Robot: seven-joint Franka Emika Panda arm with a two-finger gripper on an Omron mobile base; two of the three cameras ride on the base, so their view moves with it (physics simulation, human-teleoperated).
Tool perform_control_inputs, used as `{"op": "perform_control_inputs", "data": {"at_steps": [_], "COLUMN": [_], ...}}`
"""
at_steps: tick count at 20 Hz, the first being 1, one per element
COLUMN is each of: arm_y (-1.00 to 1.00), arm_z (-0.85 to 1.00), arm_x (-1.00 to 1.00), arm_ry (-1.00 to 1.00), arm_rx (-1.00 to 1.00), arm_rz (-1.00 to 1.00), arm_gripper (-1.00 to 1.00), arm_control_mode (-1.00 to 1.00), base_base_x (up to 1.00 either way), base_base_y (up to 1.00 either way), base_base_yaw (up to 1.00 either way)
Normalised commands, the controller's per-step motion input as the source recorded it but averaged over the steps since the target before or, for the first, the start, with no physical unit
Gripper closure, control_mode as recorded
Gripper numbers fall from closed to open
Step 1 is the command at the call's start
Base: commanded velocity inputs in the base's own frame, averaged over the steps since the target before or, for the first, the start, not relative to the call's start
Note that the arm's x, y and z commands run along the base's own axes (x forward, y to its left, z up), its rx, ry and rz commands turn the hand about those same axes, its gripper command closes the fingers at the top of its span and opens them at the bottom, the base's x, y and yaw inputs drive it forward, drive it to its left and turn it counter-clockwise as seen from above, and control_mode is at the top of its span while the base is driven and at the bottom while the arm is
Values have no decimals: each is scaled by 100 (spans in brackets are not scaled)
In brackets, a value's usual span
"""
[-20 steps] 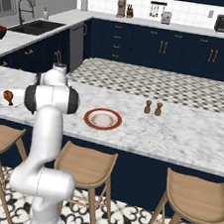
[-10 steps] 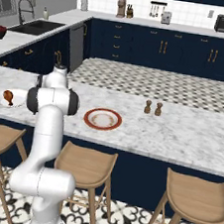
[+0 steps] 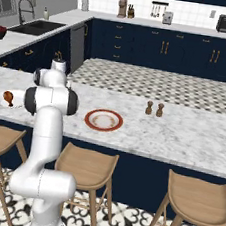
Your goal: Pick the chicken drumstick and lime from their plates and place them in the bowl. Then put the bowl in the fridge.
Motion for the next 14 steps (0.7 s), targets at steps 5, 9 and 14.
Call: {"op": "perform_control_inputs", "data": {"at_steps": [5,9,14], "arm_y": [-5,-32,-69], "arm_z": [12,0,0], "arm_x": [-100,-98,-99], "arm_ry": [0,0,-11], "arm_rx": [-1,-1,-1], "arm_rz": [0,0,0], "arm_gripper": [-100,-100,-100], "arm_control_mode": [-100,-100,-100], "base_base_x": [0,0,0], "base_base_y": [0,0,0], "base_base_yaw": [0,0,0]}}
